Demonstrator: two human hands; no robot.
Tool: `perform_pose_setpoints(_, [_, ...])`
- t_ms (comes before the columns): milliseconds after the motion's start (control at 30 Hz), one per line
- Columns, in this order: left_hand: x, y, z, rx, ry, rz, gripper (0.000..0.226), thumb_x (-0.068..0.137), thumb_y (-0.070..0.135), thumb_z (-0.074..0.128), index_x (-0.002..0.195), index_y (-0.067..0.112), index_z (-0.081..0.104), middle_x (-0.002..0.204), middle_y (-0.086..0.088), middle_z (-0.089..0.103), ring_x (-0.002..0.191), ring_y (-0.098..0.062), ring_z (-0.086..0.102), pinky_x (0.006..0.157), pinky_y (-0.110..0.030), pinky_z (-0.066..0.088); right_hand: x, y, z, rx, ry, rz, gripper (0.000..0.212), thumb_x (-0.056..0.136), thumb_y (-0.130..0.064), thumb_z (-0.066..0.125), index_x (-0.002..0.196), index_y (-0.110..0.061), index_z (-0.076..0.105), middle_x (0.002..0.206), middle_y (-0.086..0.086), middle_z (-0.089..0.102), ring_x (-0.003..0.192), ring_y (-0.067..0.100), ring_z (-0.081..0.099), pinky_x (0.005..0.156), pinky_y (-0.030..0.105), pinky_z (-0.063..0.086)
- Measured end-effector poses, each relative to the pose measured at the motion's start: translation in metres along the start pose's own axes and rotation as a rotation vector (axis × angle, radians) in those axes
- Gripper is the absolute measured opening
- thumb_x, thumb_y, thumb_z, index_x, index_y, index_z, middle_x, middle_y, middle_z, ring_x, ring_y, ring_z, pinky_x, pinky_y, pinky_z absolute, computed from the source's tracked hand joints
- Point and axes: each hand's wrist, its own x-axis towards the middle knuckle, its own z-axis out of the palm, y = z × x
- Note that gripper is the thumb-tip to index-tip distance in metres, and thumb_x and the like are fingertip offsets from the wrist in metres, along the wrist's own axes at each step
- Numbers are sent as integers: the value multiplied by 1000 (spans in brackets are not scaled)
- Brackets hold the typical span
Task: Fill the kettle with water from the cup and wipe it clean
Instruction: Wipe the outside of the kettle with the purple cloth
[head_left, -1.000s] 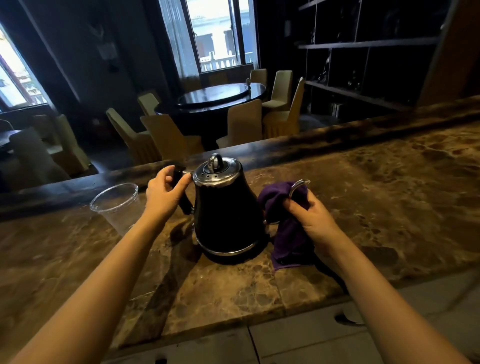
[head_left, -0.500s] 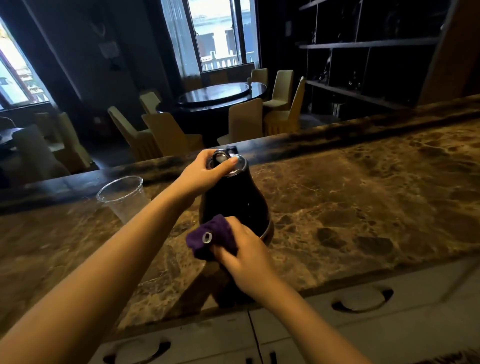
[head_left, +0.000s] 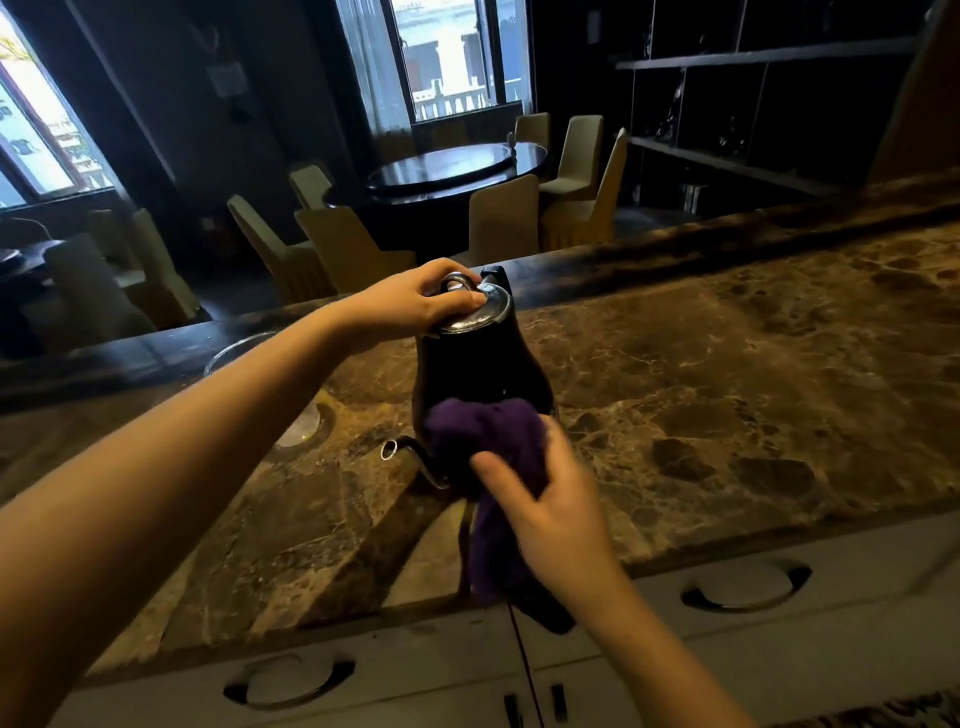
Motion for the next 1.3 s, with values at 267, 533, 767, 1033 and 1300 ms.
perform_pose_setpoints(267, [9, -22, -15, -126, -79, 32, 35, 91, 25, 50, 125, 24, 56, 123, 1, 62, 112, -13, 59, 86, -19, 50, 23, 32, -77, -148, 416, 153, 23, 84, -38, 58, 103, -28, 51, 96, -13, 61, 91, 9, 59, 79, 26, 44])
perform_pose_setpoints(533, [12, -27, -33, -116, -226, 18, 35, 87, 25, 48, 121, 28, 57, 118, 14, 61, 104, 2, 61, 78, -11, 48, 33, 42, -81, -169, 389, 179, 21, 85, -36, 58, 102, -25, 50, 90, -15, 58, 84, -3, 54, 70, 20, 42])
perform_pose_setpoints(767, [-11, -53, -45, -203, -203, 70, 59, 78, 50, 58, 133, 42, 40, 136, 15, 49, 122, -3, 50, 92, -16, 47, 32, 46, -76, -209, 349, 187, 19, 86, -36, 56, 101, -25, 50, 90, -16, 57, 83, -3, 52, 67, 18, 40])
perform_pose_setpoints(1033, [-96, -146, 51, -1046, 191, 211, 100, 48, 73, 66, 135, 32, 40, 139, -4, 52, 129, -19, 47, 96, -31, 47, 39, 47, -71, -188, 325, 213, 21, 86, -36, 57, 102, -25, 51, 91, -15, 57, 87, 6, 56, 78, 29, 40])
perform_pose_setpoints(1300, [-80, -124, 101, -873, 696, 135, 57, 78, 68, 44, 113, 27, 62, 124, 2, 64, 124, -18, 52, 109, -34, 36, 50, 41, -50, -147, 283, 60, 21, 88, -41, 49, 106, -32, 49, 100, -19, 54, 97, -8, 53, 75, 5, 37])
